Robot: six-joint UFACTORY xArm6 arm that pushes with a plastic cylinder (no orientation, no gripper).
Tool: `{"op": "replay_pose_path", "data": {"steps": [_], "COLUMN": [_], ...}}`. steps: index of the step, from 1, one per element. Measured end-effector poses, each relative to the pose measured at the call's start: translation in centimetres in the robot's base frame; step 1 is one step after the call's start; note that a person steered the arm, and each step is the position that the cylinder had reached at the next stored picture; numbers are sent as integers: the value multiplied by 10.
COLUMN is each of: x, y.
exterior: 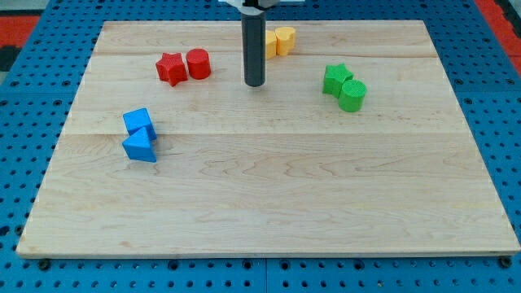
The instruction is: Push the red blocks to the left side of the board
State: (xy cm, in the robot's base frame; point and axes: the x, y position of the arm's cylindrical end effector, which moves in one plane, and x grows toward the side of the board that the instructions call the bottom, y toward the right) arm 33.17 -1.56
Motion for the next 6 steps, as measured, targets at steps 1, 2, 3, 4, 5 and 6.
{"op": "replay_pose_path", "data": {"steps": [1,2,3,4,5,6], "x": [-40,-33,-4,-26,-38,-22], "y": [-13,-62,-110,-112,-145,-179]}}
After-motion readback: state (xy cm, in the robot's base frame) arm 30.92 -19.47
